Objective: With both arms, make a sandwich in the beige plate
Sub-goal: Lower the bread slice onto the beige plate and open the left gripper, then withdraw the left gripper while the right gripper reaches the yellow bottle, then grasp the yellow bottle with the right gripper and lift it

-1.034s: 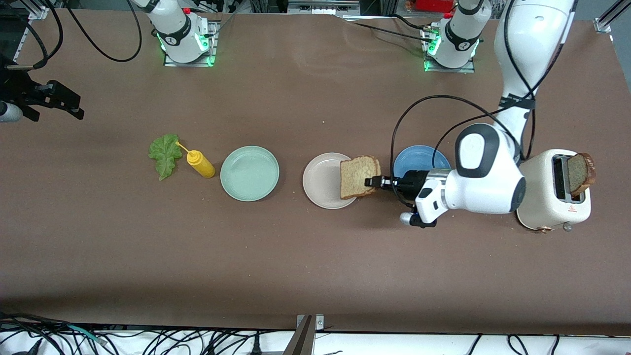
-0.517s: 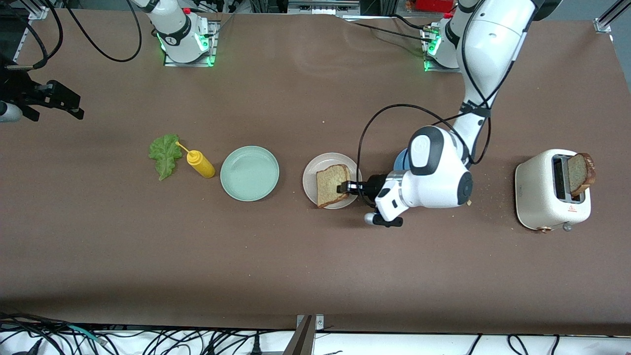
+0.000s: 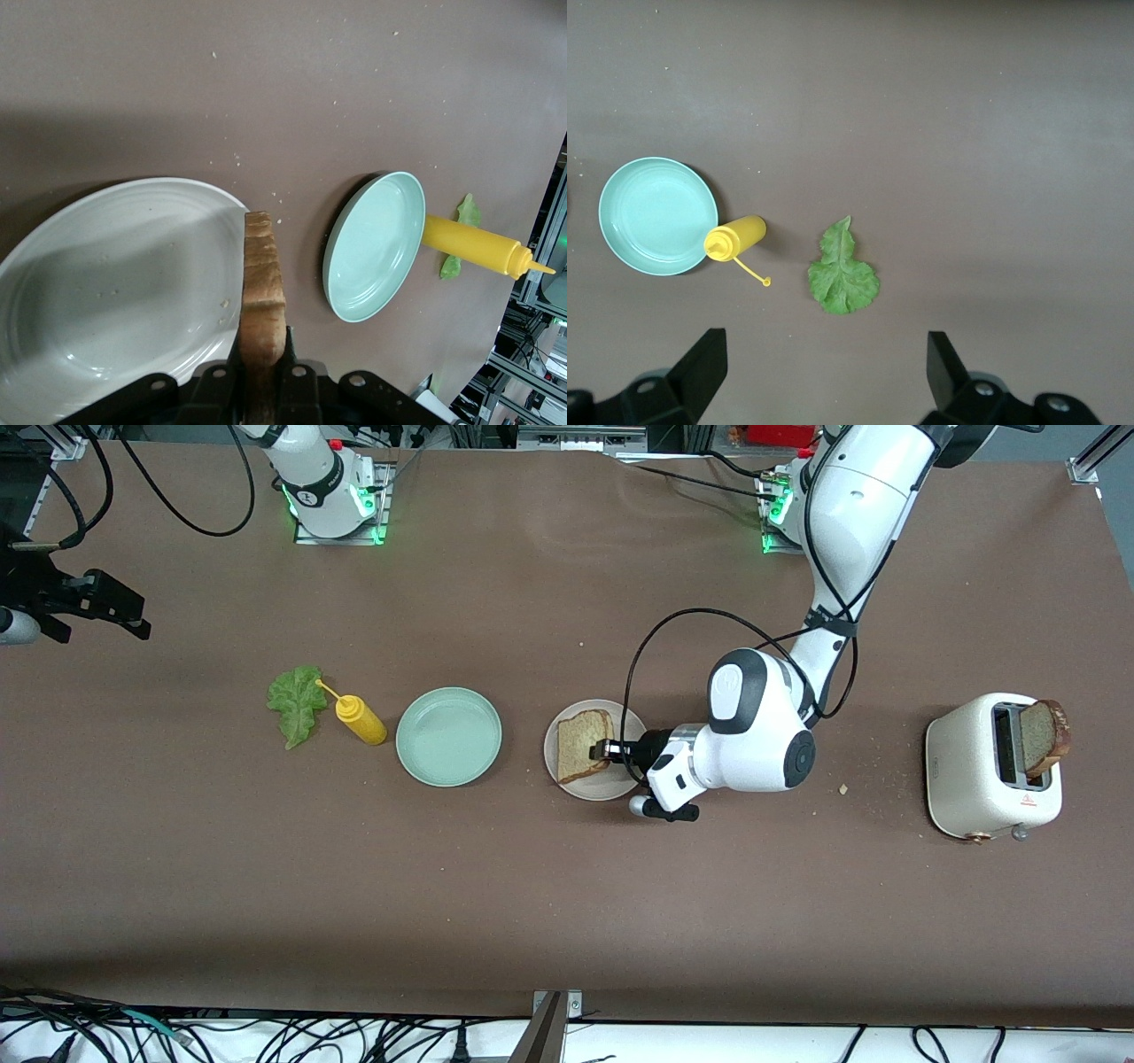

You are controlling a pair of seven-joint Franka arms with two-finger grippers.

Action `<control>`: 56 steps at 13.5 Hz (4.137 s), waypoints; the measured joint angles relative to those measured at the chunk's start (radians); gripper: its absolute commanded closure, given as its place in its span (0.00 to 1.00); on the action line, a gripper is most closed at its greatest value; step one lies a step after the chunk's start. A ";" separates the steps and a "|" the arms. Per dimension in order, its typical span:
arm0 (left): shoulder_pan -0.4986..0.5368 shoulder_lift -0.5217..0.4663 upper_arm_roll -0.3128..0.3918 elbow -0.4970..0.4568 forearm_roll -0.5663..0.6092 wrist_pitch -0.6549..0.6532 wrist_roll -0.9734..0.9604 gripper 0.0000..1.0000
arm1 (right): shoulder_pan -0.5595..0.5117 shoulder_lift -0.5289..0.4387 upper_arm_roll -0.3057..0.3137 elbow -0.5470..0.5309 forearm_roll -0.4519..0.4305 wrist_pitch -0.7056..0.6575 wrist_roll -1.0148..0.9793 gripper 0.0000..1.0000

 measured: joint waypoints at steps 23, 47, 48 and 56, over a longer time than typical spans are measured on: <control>0.044 -0.018 0.074 -0.021 0.189 0.000 0.004 0.00 | 0.005 0.032 0.006 -0.006 0.000 -0.040 0.000 0.00; 0.361 -0.274 0.143 -0.013 0.694 -0.343 0.106 0.00 | -0.101 0.375 -0.126 -0.266 0.650 0.187 -1.464 0.00; 0.361 -0.289 0.151 -0.012 0.699 -0.348 0.106 0.00 | -0.113 0.419 -0.127 -0.266 0.711 0.187 -1.561 0.00; 0.361 -0.387 0.156 0.003 0.757 -0.454 0.106 0.00 | -0.119 0.671 -0.124 -0.258 1.093 0.031 -2.271 0.00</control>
